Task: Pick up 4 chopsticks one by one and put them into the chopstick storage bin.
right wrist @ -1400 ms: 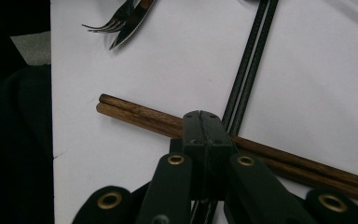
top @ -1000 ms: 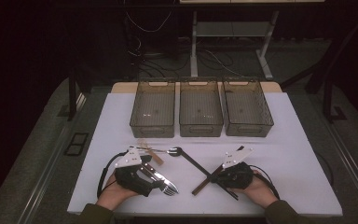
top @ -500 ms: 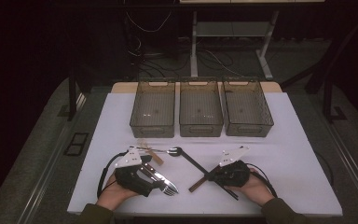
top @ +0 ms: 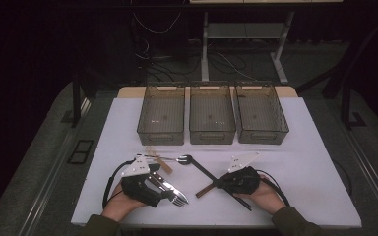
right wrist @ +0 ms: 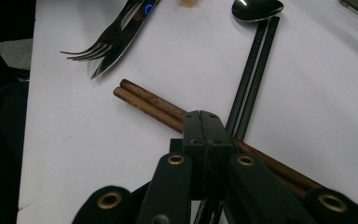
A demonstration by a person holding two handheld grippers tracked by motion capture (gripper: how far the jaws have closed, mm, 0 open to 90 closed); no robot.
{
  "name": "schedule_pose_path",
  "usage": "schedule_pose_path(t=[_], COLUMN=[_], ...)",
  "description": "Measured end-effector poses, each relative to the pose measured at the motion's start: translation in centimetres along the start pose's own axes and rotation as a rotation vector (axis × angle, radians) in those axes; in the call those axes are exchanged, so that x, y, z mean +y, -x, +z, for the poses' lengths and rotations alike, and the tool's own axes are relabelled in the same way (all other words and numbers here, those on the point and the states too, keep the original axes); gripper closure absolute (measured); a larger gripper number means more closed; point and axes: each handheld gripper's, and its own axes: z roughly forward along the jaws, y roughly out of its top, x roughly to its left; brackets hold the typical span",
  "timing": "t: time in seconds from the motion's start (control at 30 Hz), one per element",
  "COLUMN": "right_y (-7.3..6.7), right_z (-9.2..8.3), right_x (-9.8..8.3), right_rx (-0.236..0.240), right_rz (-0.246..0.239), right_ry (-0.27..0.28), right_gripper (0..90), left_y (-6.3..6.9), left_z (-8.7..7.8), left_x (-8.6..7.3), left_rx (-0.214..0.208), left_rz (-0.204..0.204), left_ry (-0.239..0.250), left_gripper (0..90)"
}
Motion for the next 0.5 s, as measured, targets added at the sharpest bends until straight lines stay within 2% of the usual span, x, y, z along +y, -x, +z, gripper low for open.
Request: schedule_pose_path(t=[0.5], right_y=[0.54], right_z=[0.95], right_x=[0.76], right_rx=[-0.002], right_rz=[0.005], right_ry=[0.012], right_gripper=[89.9], left_y=[0.01], left_z=[0.0], left_x=[0.0], left_rx=[-0.003], left_rz=[-0.001], left_ry=[0.0], left_gripper=[0.0])
